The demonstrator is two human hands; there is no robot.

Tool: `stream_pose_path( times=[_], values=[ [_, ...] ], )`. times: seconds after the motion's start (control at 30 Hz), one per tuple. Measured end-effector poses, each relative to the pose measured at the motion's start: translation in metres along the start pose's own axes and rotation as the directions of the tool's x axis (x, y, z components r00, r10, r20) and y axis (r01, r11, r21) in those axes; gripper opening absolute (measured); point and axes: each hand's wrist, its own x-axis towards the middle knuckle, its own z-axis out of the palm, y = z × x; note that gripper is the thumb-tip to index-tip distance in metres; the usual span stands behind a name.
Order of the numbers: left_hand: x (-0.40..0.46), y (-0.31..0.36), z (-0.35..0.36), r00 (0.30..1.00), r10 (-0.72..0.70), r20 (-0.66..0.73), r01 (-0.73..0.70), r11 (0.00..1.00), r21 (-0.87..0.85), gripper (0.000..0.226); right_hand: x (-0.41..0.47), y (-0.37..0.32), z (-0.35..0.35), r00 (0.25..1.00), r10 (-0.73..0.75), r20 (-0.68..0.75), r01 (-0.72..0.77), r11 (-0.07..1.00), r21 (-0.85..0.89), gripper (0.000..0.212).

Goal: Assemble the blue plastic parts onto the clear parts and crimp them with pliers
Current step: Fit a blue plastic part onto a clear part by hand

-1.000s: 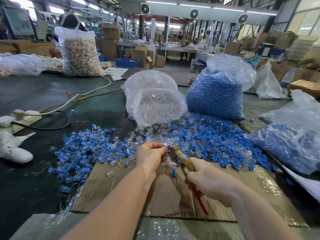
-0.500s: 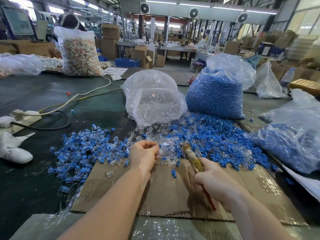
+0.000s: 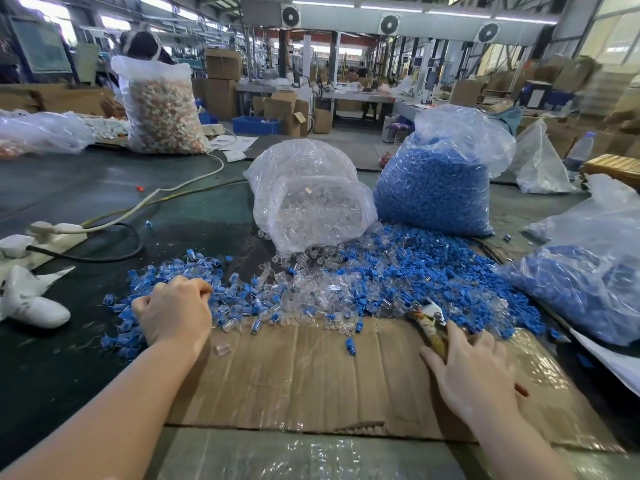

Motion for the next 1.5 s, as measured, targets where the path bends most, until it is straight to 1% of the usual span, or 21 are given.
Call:
stream_pose_path(
  times=[0.07,0.13,0.2,0.27,0.3,0.37,0.4,0.47,0.53,0.6,0.67,0.77,0.87,1.07,1.2,1.3,1.4,1.5],
  values=[
    [-0.001,-0.001,0.002,1.000,0.002,0.017,-0.003,1.000,0.015,0.024,0.000,0.001,0.001,1.000,-0.001,-0.008,0.001,1.000,-0.011,0.066],
    [-0.002,0.003,0.004,1.000,0.009,0.022,-0.009,1.000,-0.009,0.026,0.000,0.002,0.001,1.000,-0.006,0.003,0.006,1.000,0.000,0.067],
    [-0.004,0.009,0.004,1.000,0.016,0.007,-0.016,1.000,-0.025,0.026,0.000,0.002,0.000,1.000,-0.014,0.012,0.014,1.000,0.006,0.067],
    [-0.009,0.020,0.002,0.999,0.039,-0.025,-0.041,0.997,-0.061,0.023,-0.002,0.001,-0.002,1.000,-0.014,0.015,0.015,1.000,-0.023,0.066],
    [-0.013,0.026,0.002,0.997,0.067,-0.037,-0.070,0.992,-0.103,0.022,-0.003,0.000,-0.004,1.000,-0.015,0.000,0.014,0.999,-0.052,0.064],
    [-0.024,0.043,0.001,0.987,0.159,-0.039,-0.163,0.950,-0.266,0.020,-0.006,-0.006,-0.008,0.996,-0.041,-0.077,0.035,0.996,-0.079,0.057],
    [-0.030,0.053,0.001,0.977,0.212,-0.027,-0.207,0.907,-0.366,0.018,-0.007,-0.010,-0.009,0.989,-0.078,-0.129,0.072,0.996,-0.052,0.052],
    [-0.044,0.072,0.003,0.950,0.312,0.017,-0.261,0.820,-0.510,0.016,-0.007,-0.021,-0.007,0.958,-0.189,-0.215,0.207,0.977,0.061,0.042],
    [-0.057,0.090,0.008,0.920,0.383,0.078,-0.270,0.767,-0.582,0.016,-0.004,-0.036,-0.004,0.925,-0.291,-0.246,0.337,0.926,0.172,0.035],
    [-0.067,0.104,0.014,0.906,0.409,0.113,-0.253,0.735,-0.628,0.017,0.000,-0.049,0.000,0.904,-0.345,-0.253,0.405,0.880,0.248,0.032],
    [-0.075,0.112,0.019,0.908,0.404,0.115,-0.244,0.730,-0.639,0.018,0.005,-0.059,0.005,0.897,-0.362,-0.252,0.429,0.850,0.305,0.032],
    [-0.081,0.116,0.027,0.913,0.400,0.083,-0.267,0.738,-0.620,0.025,0.011,-0.069,0.013,0.897,-0.362,-0.254,0.437,0.816,0.379,0.032],
    [-0.081,0.114,0.032,0.904,0.421,0.076,-0.293,0.738,-0.609,0.027,0.015,-0.074,0.018,0.908,-0.337,-0.250,0.415,0.811,0.412,0.028],
    [-0.082,0.113,0.035,0.898,0.431,0.089,-0.296,0.740,-0.604,0.019,0.017,-0.074,0.022,0.922,-0.283,-0.264,0.379,0.795,0.474,0.019],
    [-0.084,0.112,0.032,0.907,0.415,0.079,-0.282,0.733,-0.619,0.013,0.014,-0.072,0.022,0.934,-0.244,-0.261,0.352,0.750,0.560,0.010],
    [-0.086,0.112,0.030,0.907,0.413,0.081,-0.276,0.730,-0.625,0.011,0.010,-0.069,0.021,0.941,-0.204,-0.268,0.332,0.704,0.628,0.009],
    [-0.086,0.111,0.029,0.907,0.414,0.079,-0.277,0.726,-0.629,0.012,0.007,-0.068,0.019,0.944,-0.184,-0.275,0.324,0.686,0.651,0.009],
    [-0.087,0.110,0.027,0.907,0.416,0.066,-0.282,0.716,-0.639,0.014,0.006,-0.067,0.019,0.939,-0.207,-0.276,0.339,0.703,0.626,0.007]
  ],
)
